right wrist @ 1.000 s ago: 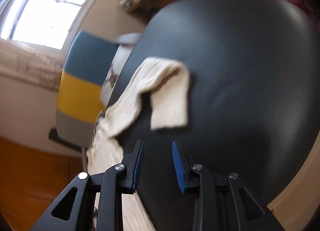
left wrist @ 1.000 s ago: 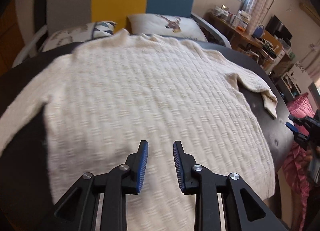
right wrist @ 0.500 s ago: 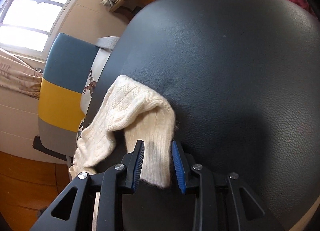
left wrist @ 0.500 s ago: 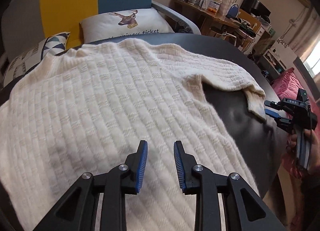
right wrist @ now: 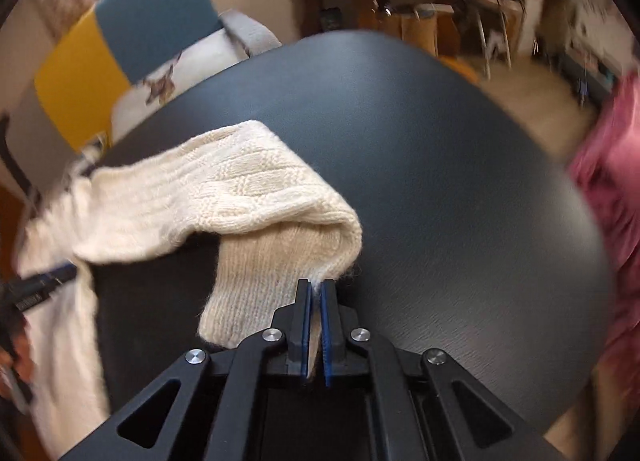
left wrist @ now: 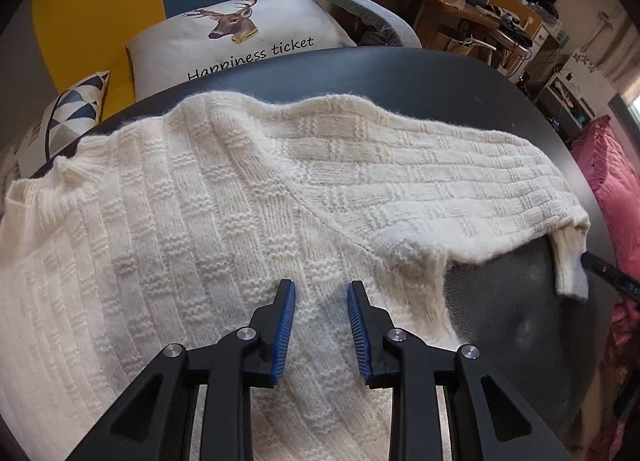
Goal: Fold clothes
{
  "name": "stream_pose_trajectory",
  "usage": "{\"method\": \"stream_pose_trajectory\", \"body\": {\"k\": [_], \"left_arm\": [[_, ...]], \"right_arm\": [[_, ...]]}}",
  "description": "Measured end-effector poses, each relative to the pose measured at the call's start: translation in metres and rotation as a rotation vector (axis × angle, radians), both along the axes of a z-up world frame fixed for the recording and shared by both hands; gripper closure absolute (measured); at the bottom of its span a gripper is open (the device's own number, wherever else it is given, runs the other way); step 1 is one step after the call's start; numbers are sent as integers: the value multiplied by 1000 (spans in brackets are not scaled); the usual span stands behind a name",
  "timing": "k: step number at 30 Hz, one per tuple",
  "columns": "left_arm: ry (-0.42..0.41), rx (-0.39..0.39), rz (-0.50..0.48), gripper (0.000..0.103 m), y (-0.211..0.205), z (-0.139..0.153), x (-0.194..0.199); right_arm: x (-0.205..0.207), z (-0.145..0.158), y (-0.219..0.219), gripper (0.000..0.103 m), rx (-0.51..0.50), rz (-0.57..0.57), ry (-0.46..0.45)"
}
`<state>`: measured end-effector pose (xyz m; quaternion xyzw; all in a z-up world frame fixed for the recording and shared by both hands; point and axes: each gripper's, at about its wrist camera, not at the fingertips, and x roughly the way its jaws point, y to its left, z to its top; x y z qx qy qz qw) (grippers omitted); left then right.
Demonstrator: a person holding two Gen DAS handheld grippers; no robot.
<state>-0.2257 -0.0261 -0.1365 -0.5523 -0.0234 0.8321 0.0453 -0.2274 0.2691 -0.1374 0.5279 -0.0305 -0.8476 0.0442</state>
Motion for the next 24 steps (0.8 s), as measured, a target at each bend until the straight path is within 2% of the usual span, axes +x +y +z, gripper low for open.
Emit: {"method": "stream_pose_trajectory", "body": {"k": [2,7,8,10,12,14,16,17,18,19,23,24], "left_arm": [[-11,-41,-26,75,5,-1,-2],[-41,-69,-41,74,7,-3,-7],[-45,-62,-40,74,5,-3,-8],[-49,-46,-35,74,1,-4,-8],[-51,-34,-31,74,-3,-3,-9],[-51,-37,-33,74,-4,-4,-9],[-50,-42,-36,74,-4,-4,-10],[-50,-45,-38,74,-4,-4,-10],[-49,-48,-40,74,-4,-4,-10],[-49,-50,-41,74,-4,-5,-11],[-47,-61,-48,73,-3,-5,-12],[-46,-65,-49,73,-2,-5,-12]], "right_arm": [[-5,13,-4,100,142,53,24],[1,38,-36,100,740,255,178],[6,38,-42,100,866,297,217],[14,29,-49,100,1044,361,274],[18,6,-54,100,1167,426,294],[29,-16,-53,100,1182,476,288],[43,-25,-50,96,1135,482,292],[48,-26,-47,79,1111,468,285],[49,-26,-43,72,1084,444,268],[50,-26,-39,72,1048,420,247],[55,-9,-4,72,796,278,143],[58,-2,9,72,695,217,118]]}}
